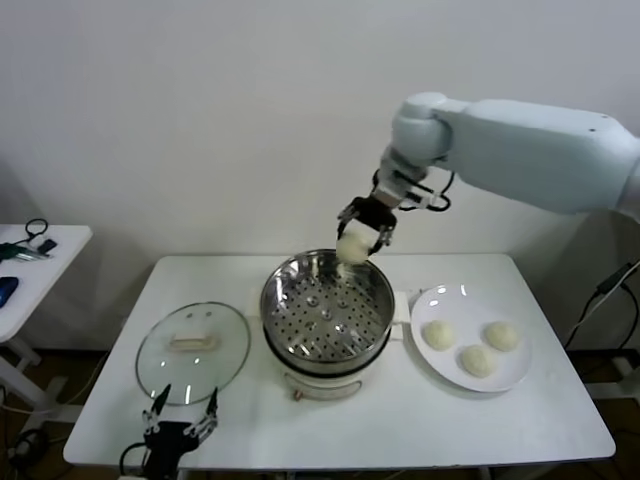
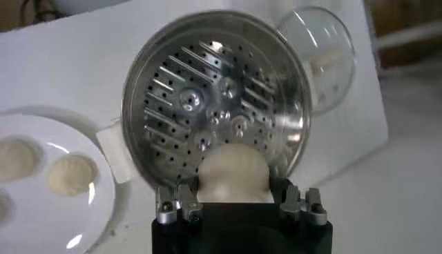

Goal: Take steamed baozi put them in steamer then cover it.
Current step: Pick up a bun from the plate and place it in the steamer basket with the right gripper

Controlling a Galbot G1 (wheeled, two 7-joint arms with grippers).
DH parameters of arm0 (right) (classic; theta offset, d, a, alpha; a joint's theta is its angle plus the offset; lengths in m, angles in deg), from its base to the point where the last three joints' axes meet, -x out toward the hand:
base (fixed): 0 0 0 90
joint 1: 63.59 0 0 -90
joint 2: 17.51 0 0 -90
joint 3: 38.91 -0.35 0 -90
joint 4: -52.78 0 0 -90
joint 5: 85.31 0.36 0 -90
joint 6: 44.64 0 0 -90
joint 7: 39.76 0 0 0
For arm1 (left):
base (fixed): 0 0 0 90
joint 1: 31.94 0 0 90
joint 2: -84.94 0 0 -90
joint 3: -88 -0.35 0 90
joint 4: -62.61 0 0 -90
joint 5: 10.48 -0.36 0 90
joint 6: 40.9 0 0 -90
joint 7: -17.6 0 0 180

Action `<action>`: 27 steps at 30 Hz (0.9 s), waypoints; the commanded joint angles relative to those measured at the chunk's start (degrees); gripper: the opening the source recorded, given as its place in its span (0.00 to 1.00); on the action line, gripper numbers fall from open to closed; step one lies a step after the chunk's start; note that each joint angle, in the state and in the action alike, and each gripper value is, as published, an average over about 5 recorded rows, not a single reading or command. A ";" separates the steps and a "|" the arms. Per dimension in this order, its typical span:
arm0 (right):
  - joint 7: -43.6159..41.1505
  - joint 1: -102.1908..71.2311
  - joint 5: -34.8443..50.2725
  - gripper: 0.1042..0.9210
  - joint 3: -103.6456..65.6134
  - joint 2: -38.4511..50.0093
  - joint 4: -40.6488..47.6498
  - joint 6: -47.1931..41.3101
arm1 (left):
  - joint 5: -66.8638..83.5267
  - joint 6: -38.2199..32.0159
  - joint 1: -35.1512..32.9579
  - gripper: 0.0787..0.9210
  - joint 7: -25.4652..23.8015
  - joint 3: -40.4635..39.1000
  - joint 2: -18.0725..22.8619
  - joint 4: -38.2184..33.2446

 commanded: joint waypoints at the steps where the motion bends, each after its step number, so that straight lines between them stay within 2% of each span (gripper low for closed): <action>1: 3.40 -10.47 -18.28 0.70 -2.69 -7.25 5.65 6.29 | -0.04 -0.19 -0.11 0.88 0.06 -0.16 0.14 -0.31; 10: 6.88 -17.30 -24.23 0.71 -5.86 -8.06 13.83 6.02 | -0.06 -0.48 -0.02 0.88 0.17 0.04 0.07 -0.15; 22: 8.91 -21.22 -23.35 0.70 -7.16 -9.34 17.58 4.63 | 0.06 -0.78 0.67 0.88 0.26 0.17 -0.02 0.93; 27: 8.01 -19.63 -19.20 0.72 -6.21 -8.99 16.15 4.06 | 0.00 -0.63 0.60 0.88 0.25 0.19 0.01 0.76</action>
